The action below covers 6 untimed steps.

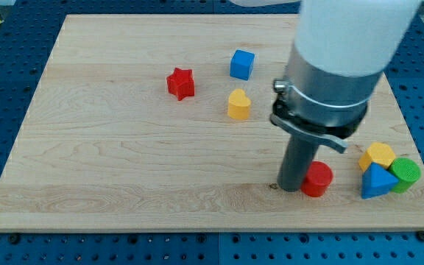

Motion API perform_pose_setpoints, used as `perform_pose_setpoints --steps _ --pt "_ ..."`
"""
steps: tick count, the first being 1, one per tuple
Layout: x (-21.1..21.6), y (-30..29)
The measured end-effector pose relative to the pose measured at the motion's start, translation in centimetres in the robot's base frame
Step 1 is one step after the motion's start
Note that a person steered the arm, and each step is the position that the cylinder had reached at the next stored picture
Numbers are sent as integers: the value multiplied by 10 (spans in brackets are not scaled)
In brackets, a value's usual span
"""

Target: Point your arm closer to the red circle

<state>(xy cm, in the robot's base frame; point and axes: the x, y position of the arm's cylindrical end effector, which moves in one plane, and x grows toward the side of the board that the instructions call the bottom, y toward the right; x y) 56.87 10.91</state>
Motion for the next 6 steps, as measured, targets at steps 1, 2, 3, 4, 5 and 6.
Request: perform_pose_setpoints --steps 1,2,3,4,5,6 --pt "0 34" --pt "1 45" --pt "-4 8" --pt "-44 -58" --pt "-98 -136" --pt "-141 -218"
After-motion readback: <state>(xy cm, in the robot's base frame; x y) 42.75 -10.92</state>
